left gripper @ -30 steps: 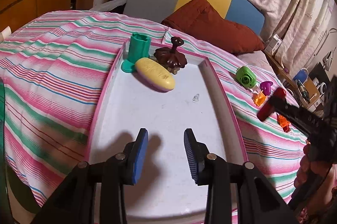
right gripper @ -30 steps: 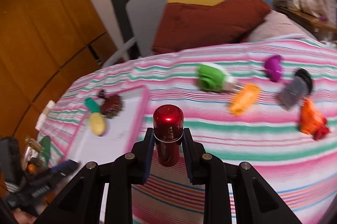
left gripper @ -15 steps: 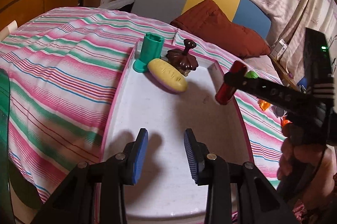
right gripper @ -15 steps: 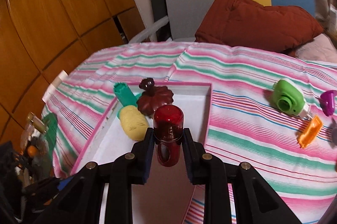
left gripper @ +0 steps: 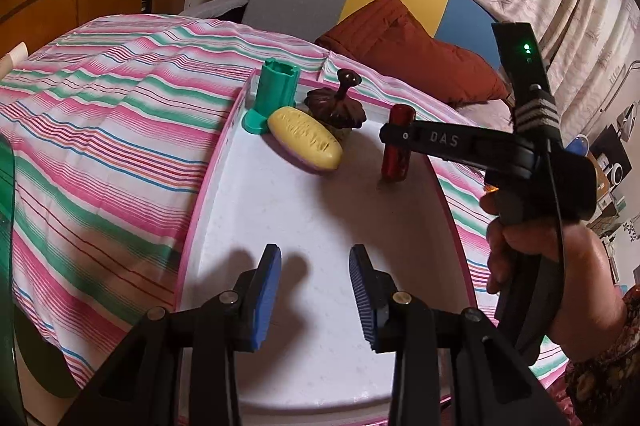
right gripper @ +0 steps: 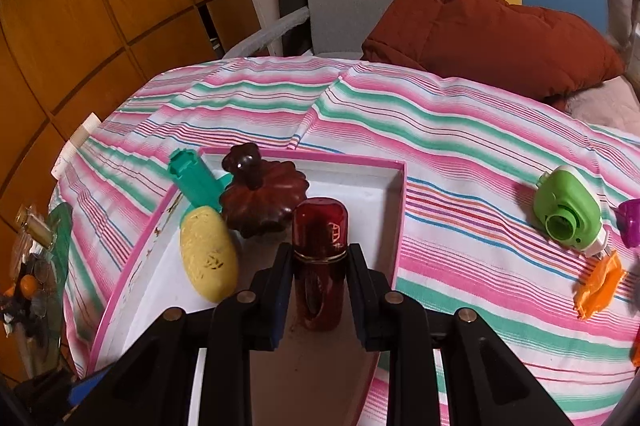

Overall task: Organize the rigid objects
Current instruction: 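Carry the red cylinder into the tray beside the oval and open the right tool, then withdraw both tools from the tray toward the toys on the bed, then reach the right tool to the red numbered puzzle piece and grasp it, then grasp the orange linked cubes with left tool while right tool holds puzzle piece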

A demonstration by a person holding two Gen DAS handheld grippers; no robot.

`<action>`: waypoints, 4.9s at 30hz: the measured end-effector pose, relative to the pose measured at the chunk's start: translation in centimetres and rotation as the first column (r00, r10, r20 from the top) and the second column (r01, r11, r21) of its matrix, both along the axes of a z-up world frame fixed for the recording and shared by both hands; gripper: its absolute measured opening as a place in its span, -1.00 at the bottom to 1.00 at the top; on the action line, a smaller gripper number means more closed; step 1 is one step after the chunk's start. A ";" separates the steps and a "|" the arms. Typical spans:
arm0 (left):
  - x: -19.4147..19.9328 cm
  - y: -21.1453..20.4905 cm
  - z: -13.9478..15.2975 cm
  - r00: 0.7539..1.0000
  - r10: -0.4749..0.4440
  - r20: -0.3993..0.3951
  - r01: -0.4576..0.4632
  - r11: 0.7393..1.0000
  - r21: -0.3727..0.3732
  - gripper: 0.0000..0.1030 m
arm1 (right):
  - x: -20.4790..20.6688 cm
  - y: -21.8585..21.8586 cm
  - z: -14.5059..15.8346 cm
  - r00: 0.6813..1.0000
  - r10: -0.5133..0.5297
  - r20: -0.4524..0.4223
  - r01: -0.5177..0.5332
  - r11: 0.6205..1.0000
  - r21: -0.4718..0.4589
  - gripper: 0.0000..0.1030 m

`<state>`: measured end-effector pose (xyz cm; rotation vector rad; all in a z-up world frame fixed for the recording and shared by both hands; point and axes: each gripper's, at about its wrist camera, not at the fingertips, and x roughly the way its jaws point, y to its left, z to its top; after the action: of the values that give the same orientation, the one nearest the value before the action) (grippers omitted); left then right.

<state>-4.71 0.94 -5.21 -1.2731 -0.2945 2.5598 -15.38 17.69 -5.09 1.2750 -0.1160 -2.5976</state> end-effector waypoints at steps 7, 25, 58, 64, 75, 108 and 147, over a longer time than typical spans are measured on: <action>0.0 0.0 -0.4 1.000 0.006 0.009 -0.005 1.000 -0.004 -0.32 | 0.9 1.2 0.7 0.998 -0.057 -0.034 0.054 0.996 -0.065 -0.05; 1.0 1.7 -0.3 0.999 -0.051 -0.017 0.051 0.999 -0.013 -0.32 | 8.6 7.3 1.2 0.989 -0.127 -0.079 0.124 0.991 -0.047 0.01; 4.0 13.6 2.1 0.946 -0.321 -0.038 0.317 0.945 -0.076 -0.28 | 16.3 31.8 -0.6 0.748 -0.654 -0.114 0.660 0.751 0.018 0.22; 4.5 14.0 2.2 0.945 -0.326 -0.038 0.321 0.942 -0.096 -0.28 | 13.5 31.1 -0.9 0.788 -0.605 -0.112 0.614 0.786 0.071 0.22; 4.9 15.0 2.6 0.935 -0.352 -0.046 0.346 0.932 -0.103 -0.28 | 16.0 30.6 -1.5 0.800 -0.589 -0.111 0.593 0.806 -0.002 0.24; 2.3 31.5 2.9 0.833 -0.553 -0.021 0.546 0.828 -0.128 -0.26 | 17.7 34.7 -3.0 0.742 -0.668 -0.061 0.668 0.744 -0.017 -0.08; -2.8 40.7 -1.9 0.703 -0.710 -0.037 0.690 0.694 -0.206 -0.20 | 18.3 35.2 -3.6 0.726 -0.683 -0.087 0.677 0.731 -0.089 -0.09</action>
<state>-7.50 41.62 -7.08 -1.0092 0.3994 1.9839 2.95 52.92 -8.73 1.2188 -0.7675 -3.2356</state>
